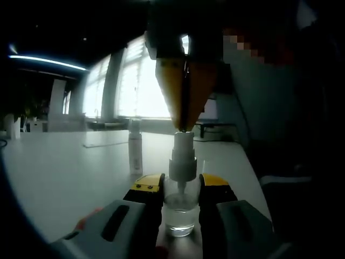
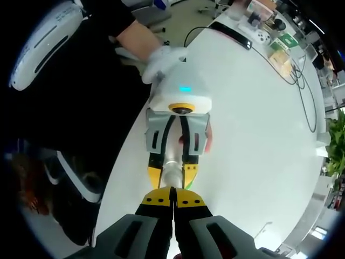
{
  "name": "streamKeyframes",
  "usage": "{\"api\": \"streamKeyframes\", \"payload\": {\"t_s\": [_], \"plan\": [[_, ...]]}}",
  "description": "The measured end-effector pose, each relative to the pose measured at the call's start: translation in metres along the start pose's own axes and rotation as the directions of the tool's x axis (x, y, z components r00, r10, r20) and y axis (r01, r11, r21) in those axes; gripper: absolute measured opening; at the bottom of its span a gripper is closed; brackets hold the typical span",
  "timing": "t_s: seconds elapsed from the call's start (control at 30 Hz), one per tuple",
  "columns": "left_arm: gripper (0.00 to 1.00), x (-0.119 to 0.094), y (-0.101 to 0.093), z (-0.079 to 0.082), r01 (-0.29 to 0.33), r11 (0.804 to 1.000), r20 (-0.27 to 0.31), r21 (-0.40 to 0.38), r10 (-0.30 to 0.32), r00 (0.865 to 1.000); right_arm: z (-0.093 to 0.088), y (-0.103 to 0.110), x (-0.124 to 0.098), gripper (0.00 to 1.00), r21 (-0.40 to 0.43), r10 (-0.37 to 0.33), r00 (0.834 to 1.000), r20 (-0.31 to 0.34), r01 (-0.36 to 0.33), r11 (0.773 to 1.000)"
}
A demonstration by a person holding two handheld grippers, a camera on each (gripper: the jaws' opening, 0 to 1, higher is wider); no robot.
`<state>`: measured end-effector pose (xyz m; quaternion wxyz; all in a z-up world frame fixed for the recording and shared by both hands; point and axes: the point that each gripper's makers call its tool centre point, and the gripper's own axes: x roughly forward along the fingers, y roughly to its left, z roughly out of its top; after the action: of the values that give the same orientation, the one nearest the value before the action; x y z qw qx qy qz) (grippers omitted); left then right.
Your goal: Clamp pump bottle remove cover press pump head put on cover
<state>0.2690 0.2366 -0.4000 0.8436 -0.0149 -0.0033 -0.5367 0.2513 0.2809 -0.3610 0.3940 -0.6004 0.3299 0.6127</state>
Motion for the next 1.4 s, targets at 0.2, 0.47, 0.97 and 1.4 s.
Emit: {"api": "streamKeyframes", "payload": {"t_s": [0.2,0.47,0.97,1.4], "plan": [[0.16,-0.0001,-0.0001,0.0001,-0.001,1.000,0.000,0.001,0.001,1.000,0.0001,0.0007,0.0032,0.00,-0.007,-0.007,1.000,-0.011,0.007,1.000],[0.16,-0.0003,0.0004,0.0000,0.000,1.000,0.000,0.000,0.000,1.000,0.0009,0.0018,0.0070,0.00,-0.032,0.024,0.999,-0.026,-0.025,0.999],[0.16,-0.0007,0.0015,-0.0001,0.000,1.000,0.001,0.001,0.000,1.000,0.0000,0.0004,-0.0002,0.00,-0.033,0.016,0.999,-0.038,-0.018,0.999],[0.16,-0.0007,-0.0008,0.0010,-0.001,1.000,0.002,0.000,0.001,1.000,0.0001,0.0005,0.0001,0.00,-0.032,0.018,0.999,-0.036,-0.020,0.999]]}}
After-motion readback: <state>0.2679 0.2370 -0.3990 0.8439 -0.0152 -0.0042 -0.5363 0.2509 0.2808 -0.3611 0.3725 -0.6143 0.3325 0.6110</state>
